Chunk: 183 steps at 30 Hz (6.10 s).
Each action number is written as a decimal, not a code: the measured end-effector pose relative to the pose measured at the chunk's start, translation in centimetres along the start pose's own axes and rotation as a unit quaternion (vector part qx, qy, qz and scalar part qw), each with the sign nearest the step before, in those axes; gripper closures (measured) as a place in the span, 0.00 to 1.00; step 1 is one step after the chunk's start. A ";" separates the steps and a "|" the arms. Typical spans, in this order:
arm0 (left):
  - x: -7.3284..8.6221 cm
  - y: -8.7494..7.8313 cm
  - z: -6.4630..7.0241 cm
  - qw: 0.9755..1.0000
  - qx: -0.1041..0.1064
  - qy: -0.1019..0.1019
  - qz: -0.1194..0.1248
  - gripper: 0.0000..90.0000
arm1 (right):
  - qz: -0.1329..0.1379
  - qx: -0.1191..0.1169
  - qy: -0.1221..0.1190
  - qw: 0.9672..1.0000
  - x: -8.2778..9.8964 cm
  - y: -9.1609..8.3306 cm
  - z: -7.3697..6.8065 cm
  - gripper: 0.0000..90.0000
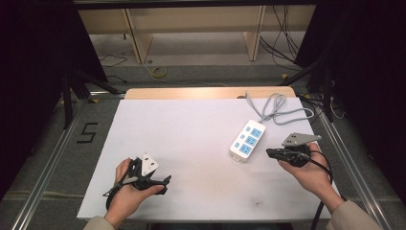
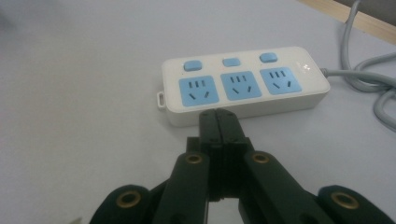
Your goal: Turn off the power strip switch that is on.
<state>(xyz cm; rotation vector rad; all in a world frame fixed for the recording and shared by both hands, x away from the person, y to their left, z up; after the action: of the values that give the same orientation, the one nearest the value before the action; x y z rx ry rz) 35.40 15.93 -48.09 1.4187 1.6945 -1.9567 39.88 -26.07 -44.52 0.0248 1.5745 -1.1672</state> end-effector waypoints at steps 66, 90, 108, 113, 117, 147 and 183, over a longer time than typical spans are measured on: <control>-0.1 0.1 0.1 1.000 -0.002 0.006 -0.001 0.10 | -0.042 0.006 -0.007 0.999 -4.1 5.8 2.8 1.00; -0.1 0.2 0.1 1.000 -0.002 0.007 -0.002 0.10 | -0.063 0.000 -0.010 0.998 -5.2 7.7 3.3 1.00; -0.1 0.2 0.1 1.000 -0.002 0.007 -0.002 0.10 | -0.076 -0.001 -0.005 0.997 -5.8 8.7 3.7 1.00; -0.1 0.2 0.1 1.000 -0.001 0.007 -0.001 0.10 | -0.079 -0.001 -0.007 0.997 -5.9 9.0 3.7 1.00; -0.1 0.2 0.1 1.000 -0.001 0.007 -0.001 0.10 | -0.082 -0.001 -0.008 0.997 -5.8 9.2 3.7 1.00; -0.1 0.3 0.2 1.000 0.001 0.008 -0.001 0.10 | -0.106 -0.004 -0.010 0.994 -6.3 11.0 4.0 1.00; -0.3 0.3 0.3 1.000 0.004 0.006 0.004 0.10 | -0.157 -0.023 -0.020 0.987 -7.0 13.2 3.4 1.00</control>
<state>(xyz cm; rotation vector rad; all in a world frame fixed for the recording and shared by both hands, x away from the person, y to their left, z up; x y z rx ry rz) 35.59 15.45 -48.10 1.4410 1.6839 -1.9569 52.49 -17.84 -47.44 -0.2846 1.6075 -1.3655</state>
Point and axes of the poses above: each handheld gripper's, and its own axes: y roughly forward along the jaws, x roughly out of its underside, z roughly to its right, the point moved 4 cm from there along y, roughly forward along the jaws, and after that the axes turned 5 degrees about -y, right-handed, at the moved point
